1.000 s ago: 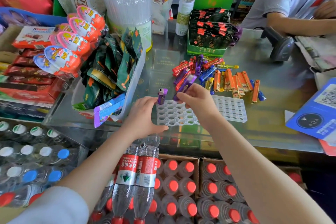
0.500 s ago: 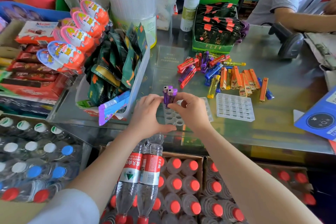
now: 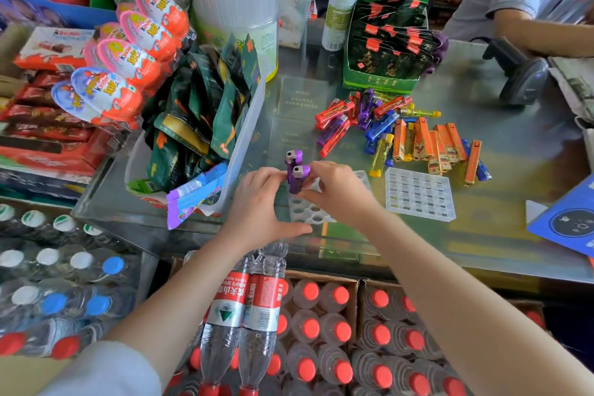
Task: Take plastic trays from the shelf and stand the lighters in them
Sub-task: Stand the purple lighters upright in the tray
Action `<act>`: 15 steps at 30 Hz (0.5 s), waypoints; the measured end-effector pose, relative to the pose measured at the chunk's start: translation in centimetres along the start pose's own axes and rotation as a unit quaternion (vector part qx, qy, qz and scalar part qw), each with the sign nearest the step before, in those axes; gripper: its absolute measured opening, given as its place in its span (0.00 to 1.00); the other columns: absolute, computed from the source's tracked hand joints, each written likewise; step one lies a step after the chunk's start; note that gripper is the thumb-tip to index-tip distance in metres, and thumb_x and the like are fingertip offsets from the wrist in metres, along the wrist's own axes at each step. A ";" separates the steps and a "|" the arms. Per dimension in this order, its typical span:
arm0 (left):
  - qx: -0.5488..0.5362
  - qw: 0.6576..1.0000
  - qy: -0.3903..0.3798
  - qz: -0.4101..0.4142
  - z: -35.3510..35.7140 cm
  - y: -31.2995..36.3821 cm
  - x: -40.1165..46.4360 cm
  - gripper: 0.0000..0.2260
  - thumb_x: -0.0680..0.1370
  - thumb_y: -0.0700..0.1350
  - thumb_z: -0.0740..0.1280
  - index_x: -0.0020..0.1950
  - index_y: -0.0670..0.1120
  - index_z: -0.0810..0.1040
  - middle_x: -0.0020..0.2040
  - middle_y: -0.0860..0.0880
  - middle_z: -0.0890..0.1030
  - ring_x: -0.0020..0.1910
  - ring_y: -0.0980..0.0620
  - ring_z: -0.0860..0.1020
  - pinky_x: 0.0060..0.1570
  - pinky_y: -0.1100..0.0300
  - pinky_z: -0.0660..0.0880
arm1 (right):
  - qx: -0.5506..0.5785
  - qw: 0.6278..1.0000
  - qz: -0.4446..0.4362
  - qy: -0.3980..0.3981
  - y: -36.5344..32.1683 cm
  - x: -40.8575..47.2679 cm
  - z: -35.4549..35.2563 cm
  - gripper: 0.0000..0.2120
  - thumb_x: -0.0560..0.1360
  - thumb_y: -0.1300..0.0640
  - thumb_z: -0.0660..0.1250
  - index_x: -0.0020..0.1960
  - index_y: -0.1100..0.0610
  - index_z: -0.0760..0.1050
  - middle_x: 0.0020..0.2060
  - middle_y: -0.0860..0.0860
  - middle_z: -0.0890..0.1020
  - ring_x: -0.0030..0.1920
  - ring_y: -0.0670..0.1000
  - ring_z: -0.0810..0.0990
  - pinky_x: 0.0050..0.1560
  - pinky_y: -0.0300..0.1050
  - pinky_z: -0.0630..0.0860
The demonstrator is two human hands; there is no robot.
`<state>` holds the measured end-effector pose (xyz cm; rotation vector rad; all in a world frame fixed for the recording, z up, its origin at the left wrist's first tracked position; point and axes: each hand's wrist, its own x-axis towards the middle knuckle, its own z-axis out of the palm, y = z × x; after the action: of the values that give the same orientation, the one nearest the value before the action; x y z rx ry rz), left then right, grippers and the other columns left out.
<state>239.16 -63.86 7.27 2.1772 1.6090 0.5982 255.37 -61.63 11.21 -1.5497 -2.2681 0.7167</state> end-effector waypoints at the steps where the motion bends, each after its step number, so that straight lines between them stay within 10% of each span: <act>1: -0.005 1.000 0.003 -0.002 0.0 -0.1 0.0 0.41 0.57 0.70 0.64 0.60 0.44 0.73 0.56 0.47 0.73 0.57 0.46 0.71 0.57 0.54 0.66 | 0.006 1.000 -0.005 -0.017 0.4 0.3 -0.9 0.08 0.72 0.63 0.67 0.51 0.60 0.77 0.46 0.50 0.80 0.35 0.41 0.71 0.39 0.33 0.68; 9: -0.033 0.999 0.007 -0.013 0.0 0.0 0.2 0.40 0.56 0.68 0.65 0.60 0.44 0.72 0.56 0.47 0.73 0.55 0.46 0.71 0.55 0.54 0.67 | -0.080 0.994 0.029 0.070 2.7 4.1 -2.4 0.11 0.77 0.61 0.57 0.54 0.59 0.76 0.53 0.56 0.78 0.48 0.58 0.78 0.46 0.53 0.77; 15: -0.026 1.000 0.007 -0.011 0.1 -0.2 0.3 0.41 0.56 0.69 0.65 0.61 0.44 0.72 0.57 0.48 0.73 0.56 0.47 0.70 0.55 0.56 0.65 | -0.118 0.974 0.176 0.083 3.3 5.0 -2.5 0.10 0.77 0.56 0.55 0.47 0.60 0.72 0.42 0.58 0.78 0.39 0.59 0.76 0.34 0.46 0.69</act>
<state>239.10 -63.54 7.08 2.1210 1.6038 0.6416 257.37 -55.42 11.30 -2.0719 -2.0366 0.3889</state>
